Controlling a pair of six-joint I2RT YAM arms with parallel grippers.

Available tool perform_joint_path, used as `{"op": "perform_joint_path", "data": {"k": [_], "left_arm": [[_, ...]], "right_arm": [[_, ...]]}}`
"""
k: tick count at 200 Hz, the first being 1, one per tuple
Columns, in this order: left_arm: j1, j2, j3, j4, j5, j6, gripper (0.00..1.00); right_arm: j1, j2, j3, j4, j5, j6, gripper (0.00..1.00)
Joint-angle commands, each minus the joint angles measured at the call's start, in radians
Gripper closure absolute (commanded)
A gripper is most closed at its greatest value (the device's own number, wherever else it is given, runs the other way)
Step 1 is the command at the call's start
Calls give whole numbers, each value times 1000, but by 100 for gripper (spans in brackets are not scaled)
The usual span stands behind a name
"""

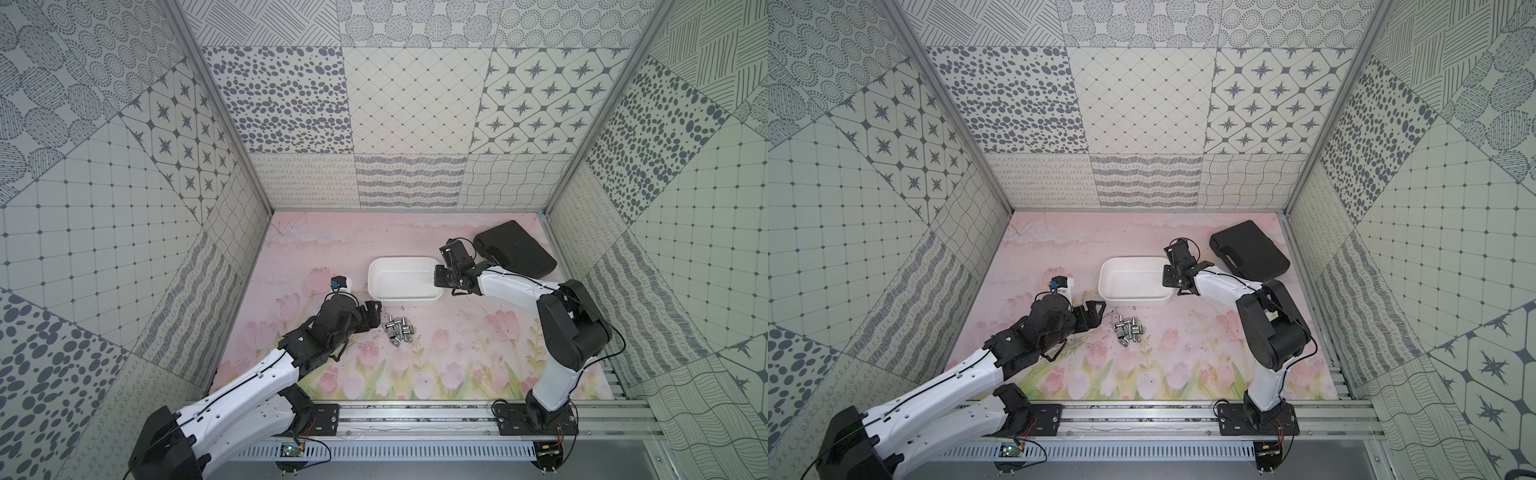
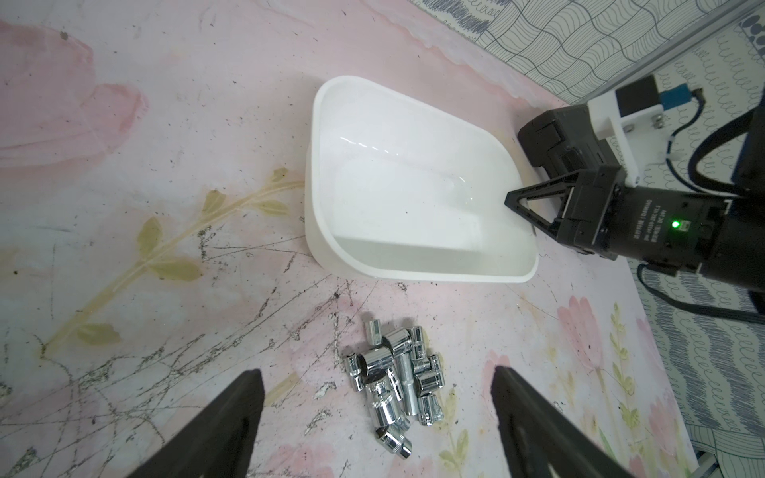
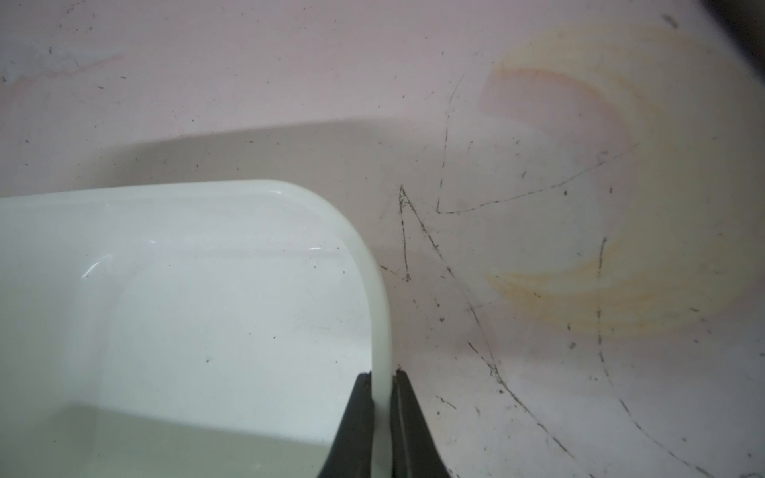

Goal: Put the socket on the desktop into the storage box
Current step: Move the storage box to the center of the board, then pick up the socket head from the center of the board.

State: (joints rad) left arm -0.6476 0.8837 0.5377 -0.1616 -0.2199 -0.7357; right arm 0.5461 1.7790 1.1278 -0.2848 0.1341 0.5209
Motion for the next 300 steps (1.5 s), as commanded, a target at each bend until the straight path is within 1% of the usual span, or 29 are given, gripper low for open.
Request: {"op": "perform_joint_path", "data": {"k": [1, 17, 46, 59, 72, 94, 109, 124, 147, 165, 179, 192, 198, 203, 214, 221, 233, 252, 270, 286, 300], "left_arm": [[-3, -20, 2, -14, -37, -6, 9], [-2, -29, -1, -21, -53, -13, 9], [-2, -33, -15, -15, -49, -33, 9], [-4, -37, -25, -33, -45, -38, 9], [-3, -51, -42, -57, -48, -57, 9], [-3, -94, -86, -38, -27, -70, 8], [-3, -117, -105, -28, -4, -69, 9], [-2, -129, -111, -22, 23, -59, 9], [-2, -129, -112, -23, 68, -62, 9], [-4, -130, -111, -8, 116, -65, 9], [-4, -128, -115, -1, 132, -71, 9], [-4, -122, -117, -2, 132, -67, 10], [-5, -116, -116, -4, 132, -69, 12], [-4, -113, -116, 0, 139, -70, 14], [-4, -102, -114, 16, 168, -68, 16], [-4, -91, -112, 20, 180, -66, 17], [-6, -77, -106, 12, 167, -60, 17], [-7, -64, -97, -25, 122, -61, 16], [-7, -66, -103, -36, 110, -52, 15], [-8, -69, -114, -38, 99, -58, 13], [-8, -69, -114, -39, 96, -61, 13]], "right_arm": [[6, -13, -25, 23, 9, 4, 98], [6, -12, -28, 22, 10, -2, 87], [6, -13, -22, 4, 17, -14, 76], [6, -35, -22, -7, 25, -19, 67], [6, -67, -27, -19, 39, -26, 56], [6, -142, -25, -66, 65, -46, 52], [10, -217, -33, -113, 82, -63, 52], [31, -324, -75, -139, 106, -93, 52], [102, -489, -168, -153, 124, -113, 51], [180, -536, -204, -162, 94, -101, 51], [264, -505, -191, -185, 101, -111, 52], [354, -437, -165, -216, 159, -139, 53], [395, -397, -149, -232, 189, -150, 54], [424, -361, -138, -239, 209, -160, 57], [480, -290, -125, -231, 248, -177, 66], [507, -249, -122, -211, 277, -182, 68], [523, -201, -127, -165, 274, -191, 68], [526, -154, -116, -159, 243, -172, 68], [527, -140, -129, -141, 243, -129, 70], [524, -135, -157, -89, 256, -109, 70], [516, -113, -149, -85, 247, -92, 70]]}}
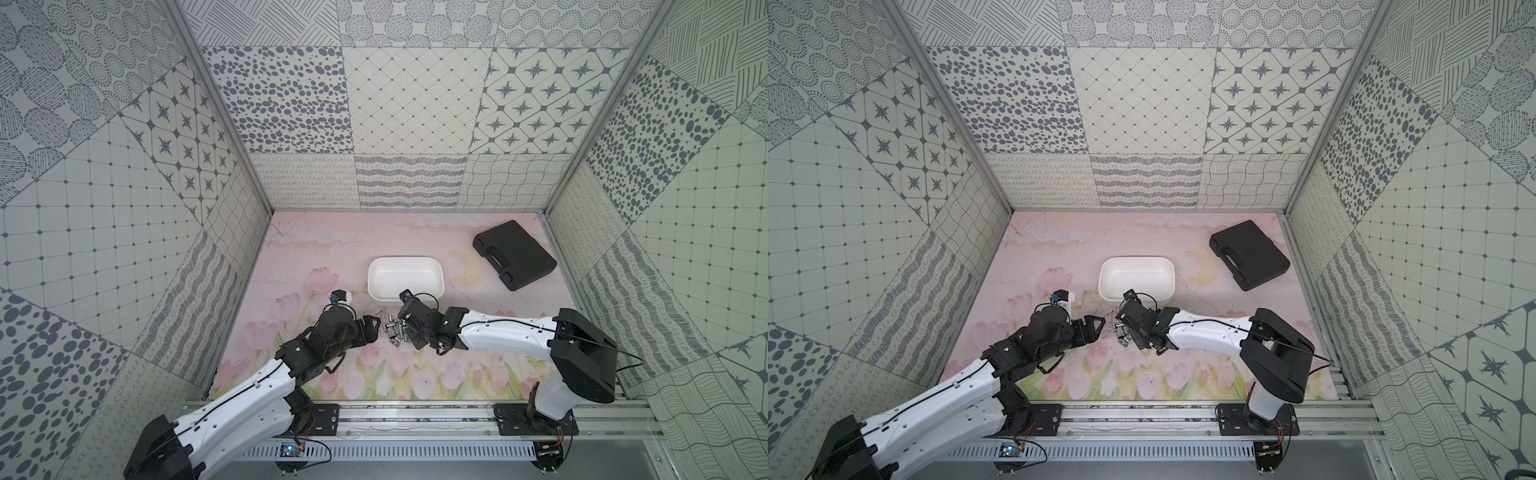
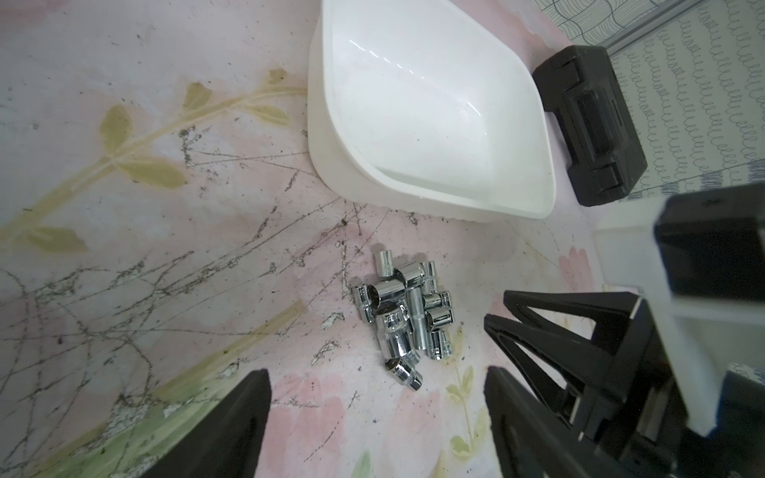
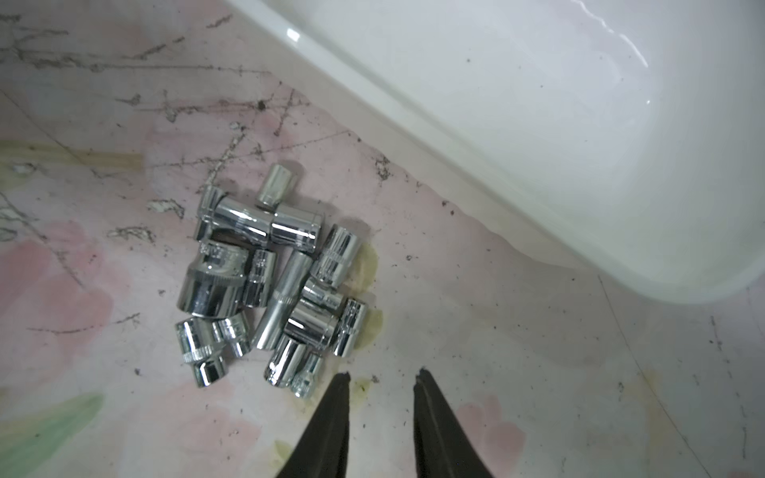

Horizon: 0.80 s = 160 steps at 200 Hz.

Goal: Put the socket on the desktop into the storage box
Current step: Pick up the socket head from the center of the board.

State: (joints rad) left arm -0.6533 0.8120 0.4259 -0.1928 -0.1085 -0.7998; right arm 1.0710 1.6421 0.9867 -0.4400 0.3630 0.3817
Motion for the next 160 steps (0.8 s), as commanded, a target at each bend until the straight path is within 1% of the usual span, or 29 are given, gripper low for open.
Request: {"op": "perform_joint_path", "data": {"k": [1, 12, 52, 116, 160], "left_arm": [[-3, 3, -2, -7, -16, 3, 13], [-3, 3, 1, -8, -14, 6, 13], [-3, 13, -3, -4, -13, 3, 13], [-5, 38, 4, -7, -29, 9, 13], [-5, 50, 7, -7, -37, 13, 13]], "right_arm": [[-9, 26, -7, 70, 16, 50, 70], [-21, 42, -2, 78, -10, 76, 70], [-65, 81, 2, 99, -70, 103, 69], [-72, 83, -2, 102, -94, 101, 69], [-72, 105, 4, 110, -151, 105, 69]]}}
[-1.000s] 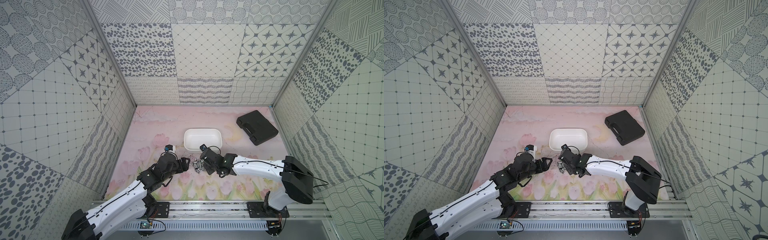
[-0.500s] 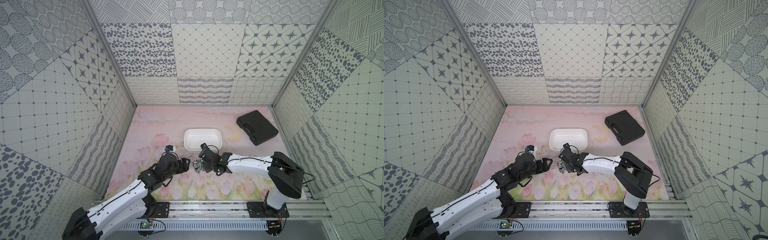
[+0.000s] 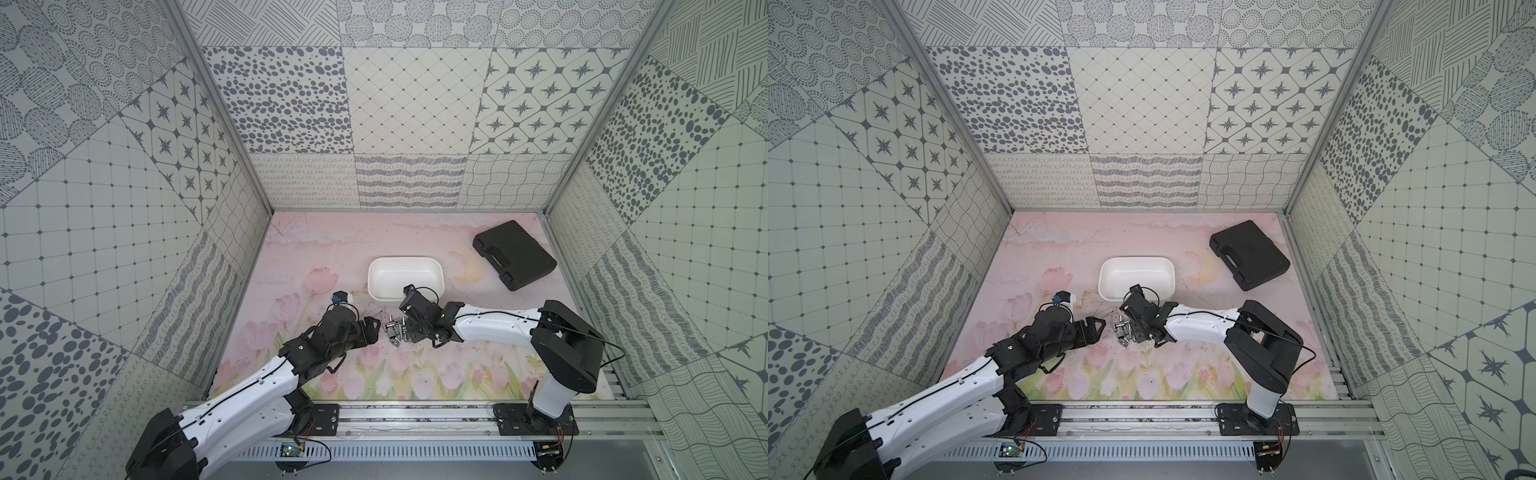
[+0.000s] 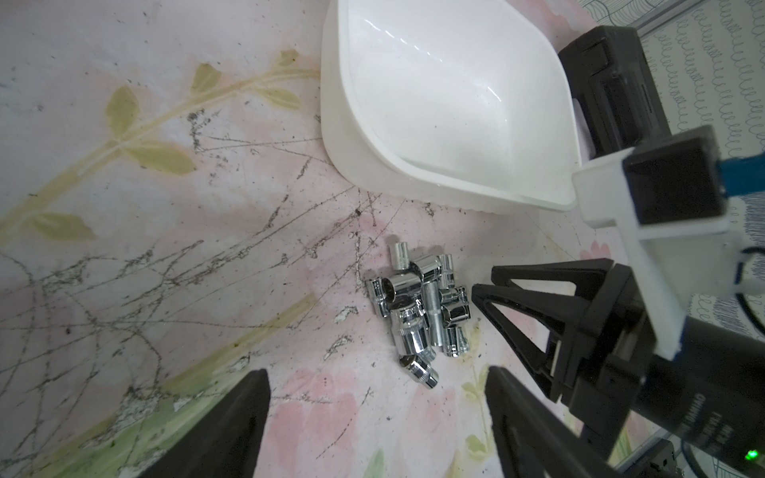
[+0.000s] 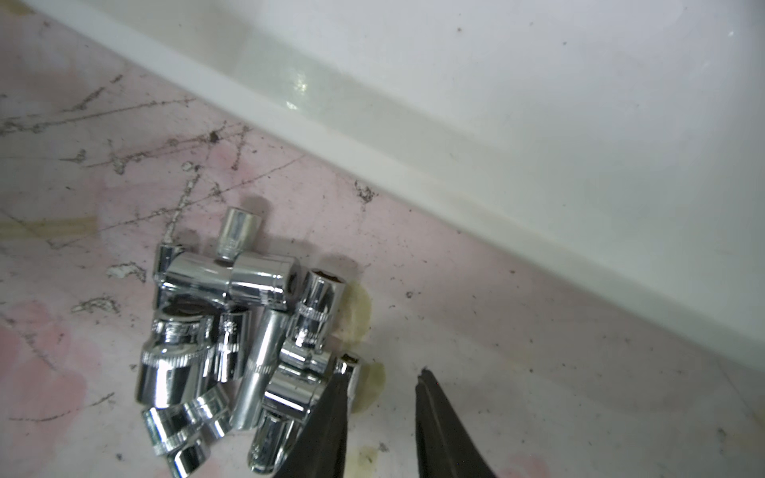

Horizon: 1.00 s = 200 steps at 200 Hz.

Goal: Put the socket on the desktop into the storage box
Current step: Pick up the socket head from the center of the board.

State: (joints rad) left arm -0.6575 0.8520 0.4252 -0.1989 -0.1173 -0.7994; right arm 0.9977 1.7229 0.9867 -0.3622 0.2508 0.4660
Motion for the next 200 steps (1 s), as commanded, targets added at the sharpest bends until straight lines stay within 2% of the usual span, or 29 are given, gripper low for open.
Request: {"op": "perform_joint_path", "data": {"k": [1, 81, 123, 186, 200], "left_arm": [[0, 10, 8, -1, -30, 13, 13], [-1, 12, 11, -10, -48, 17, 13], [1, 9, 11, -14, -54, 18, 14], [-1, 9, 12, -15, -56, 17, 14], [0, 10, 11, -17, -58, 17, 14]], "right_arm": [[1, 25, 3, 32, -38, 21, 69], [1, 32, -9, 14, -39, 25, 71], [1, 47, -3, -4, -22, 28, 75], [1, 94, 20, -13, -26, 20, 75], [1, 103, 24, -16, -27, 20, 79]]}}
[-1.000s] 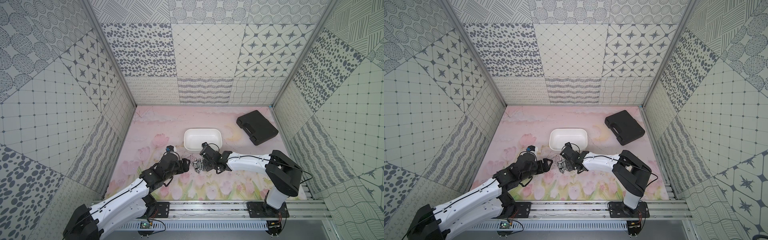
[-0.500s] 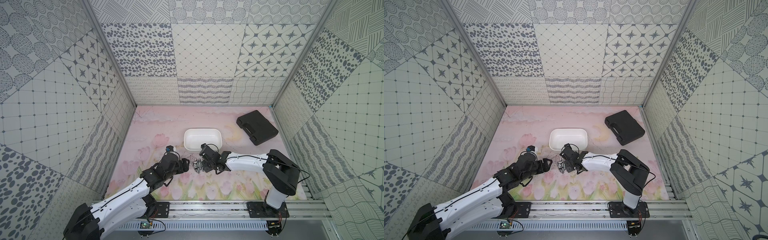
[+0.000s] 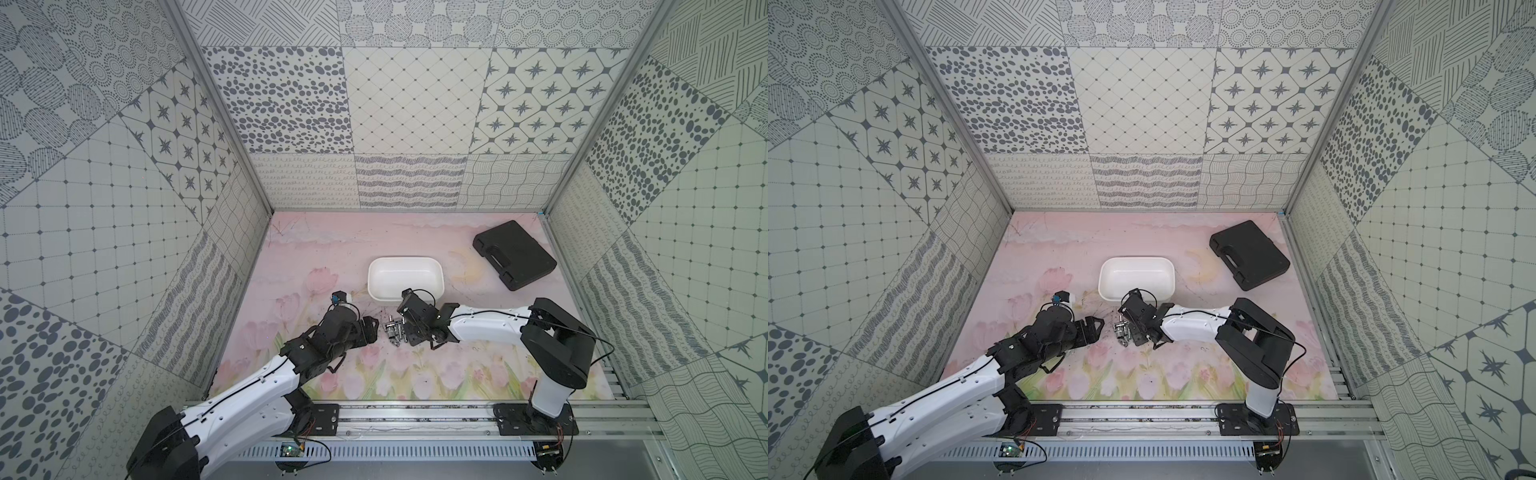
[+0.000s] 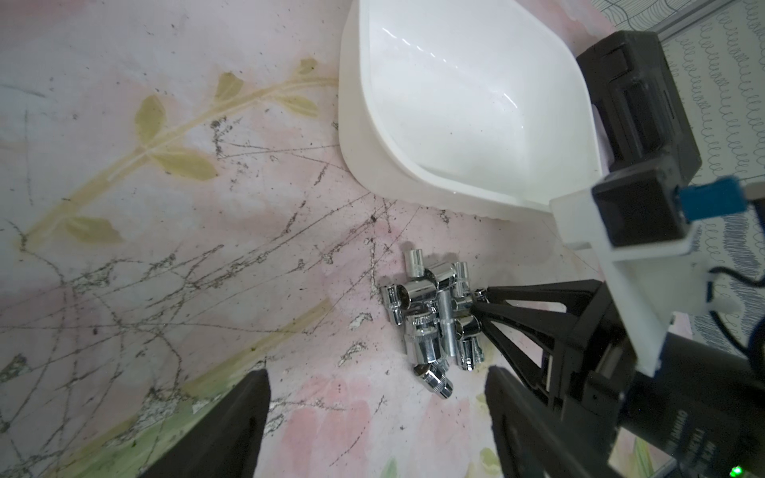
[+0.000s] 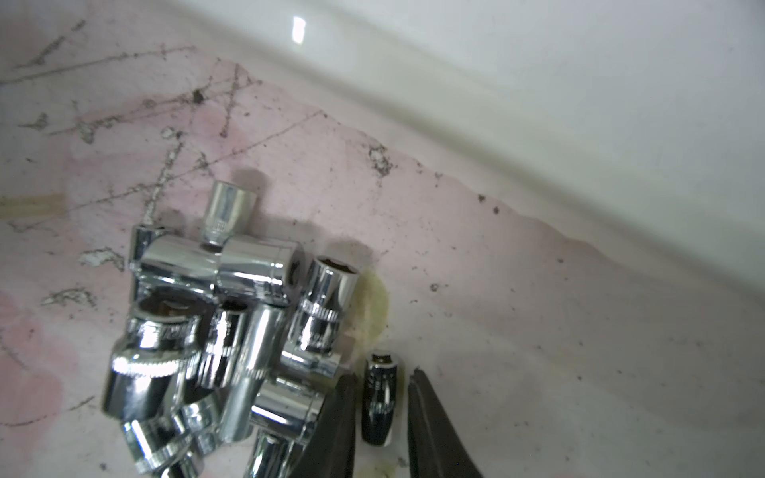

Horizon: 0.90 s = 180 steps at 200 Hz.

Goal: Put the socket on the desktop into the storage box
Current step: Pick up the socket head from the center of the board, then place the socket head in the storage box.

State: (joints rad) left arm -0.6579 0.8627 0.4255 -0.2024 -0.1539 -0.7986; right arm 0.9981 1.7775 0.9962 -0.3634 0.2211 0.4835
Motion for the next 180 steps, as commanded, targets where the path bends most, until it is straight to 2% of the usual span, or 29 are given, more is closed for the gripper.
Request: {"op": "perform_joint_path", "data": {"k": [1, 38, 90, 126, 145, 163, 180], "left_arm": [[1, -2, 10, -14, -21, 16, 14], [-3, -3, 13, -17, -21, 15, 14], [-2, -1, 13, -18, -21, 10, 14], [-1, -9, 16, -23, -3, 4, 14], [-1, -15, 14, -21, -9, 4, 14], [-2, -15, 13, -21, -6, 4, 14], [-1, -15, 13, -22, -6, 4, 13]], "right_arm": [[1, 49, 15, -15, 2, 3, 79], [0, 34, 18, -30, 21, -2, 95], [2, -133, -6, -37, 74, -14, 98], [0, -232, 119, -126, 115, -70, 98], [-30, -211, 204, -128, 84, -103, 97], [-90, -132, 293, -130, 34, -113, 97], [-131, -48, 367, -130, 38, -141, 96]]}}
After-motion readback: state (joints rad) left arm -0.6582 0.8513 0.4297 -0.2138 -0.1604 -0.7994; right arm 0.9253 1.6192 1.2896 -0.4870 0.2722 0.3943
